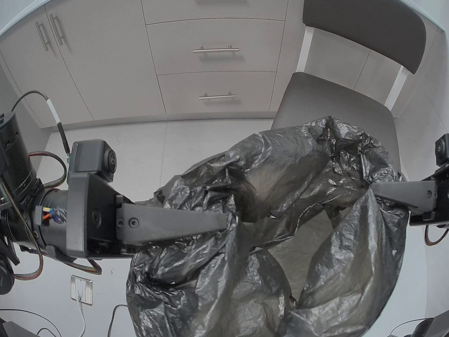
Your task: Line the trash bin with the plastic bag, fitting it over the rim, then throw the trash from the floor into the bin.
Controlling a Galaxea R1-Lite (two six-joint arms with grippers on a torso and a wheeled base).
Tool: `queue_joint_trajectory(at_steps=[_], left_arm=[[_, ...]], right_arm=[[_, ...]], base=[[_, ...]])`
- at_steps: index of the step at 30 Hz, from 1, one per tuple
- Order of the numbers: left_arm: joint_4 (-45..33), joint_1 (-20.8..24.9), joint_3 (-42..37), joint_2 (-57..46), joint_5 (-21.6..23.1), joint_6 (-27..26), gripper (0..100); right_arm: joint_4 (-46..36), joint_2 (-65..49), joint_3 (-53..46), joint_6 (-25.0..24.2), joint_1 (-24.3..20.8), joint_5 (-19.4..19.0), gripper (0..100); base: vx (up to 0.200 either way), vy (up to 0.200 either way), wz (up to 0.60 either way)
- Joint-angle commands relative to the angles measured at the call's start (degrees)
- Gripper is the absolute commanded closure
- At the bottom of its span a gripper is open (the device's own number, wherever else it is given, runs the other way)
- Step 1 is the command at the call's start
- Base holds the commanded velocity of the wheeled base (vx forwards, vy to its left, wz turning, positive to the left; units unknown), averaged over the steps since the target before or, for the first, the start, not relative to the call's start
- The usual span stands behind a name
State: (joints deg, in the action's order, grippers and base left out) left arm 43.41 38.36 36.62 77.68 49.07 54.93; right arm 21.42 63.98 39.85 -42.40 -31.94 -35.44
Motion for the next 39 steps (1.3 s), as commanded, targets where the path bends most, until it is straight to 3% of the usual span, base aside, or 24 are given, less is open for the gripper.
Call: queue_joint_trajectory(at_steps=[1,3,13,19,27,32,39], left_arm=[[0.0,-2.6,-1.4,-0.7,0.0,0.0,100],[0.0,-3.4,-2.4,-0.2,0.1,0.0,100],[2.0,-3.6,-3.3,6.0,0.1,0.0,100],[7.0,-0.7,-4.1,12.5,0.0,0.1,100],[14.7,2.3,-3.8,23.7,0.0,0.1,100],[18.8,2.8,-3.5,28.9,-0.2,1.1,100],[26.6,2.7,-5.8,35.0,-0.6,4.0,100]], right_arm=[[0.0,4.1,-1.4,2.4,-0.4,5.7,100],[-0.1,4.3,-1.5,2.4,-0.5,7.6,100],[-3.2,3.8,-1.3,1.9,-0.5,8.5,100],[-18.9,4.6,8.8,1.5,-3.0,18.2,100],[-24.6,5.2,14.8,1.5,-7.4,26.4,100],[-28.5,6.0,17.0,1.5,-7.8,26.7,100],[-28.5,7.7,13.9,1.5,-13.0,27.0,100]], base=[[0.000,0.000,0.00],[0.000,0.000,0.00],[0.000,0.000,0.00],[0.000,0.000,0.00],[0.000,0.000,0.00],[0.000,0.000,0.00],[0.000,0.000,0.00]])
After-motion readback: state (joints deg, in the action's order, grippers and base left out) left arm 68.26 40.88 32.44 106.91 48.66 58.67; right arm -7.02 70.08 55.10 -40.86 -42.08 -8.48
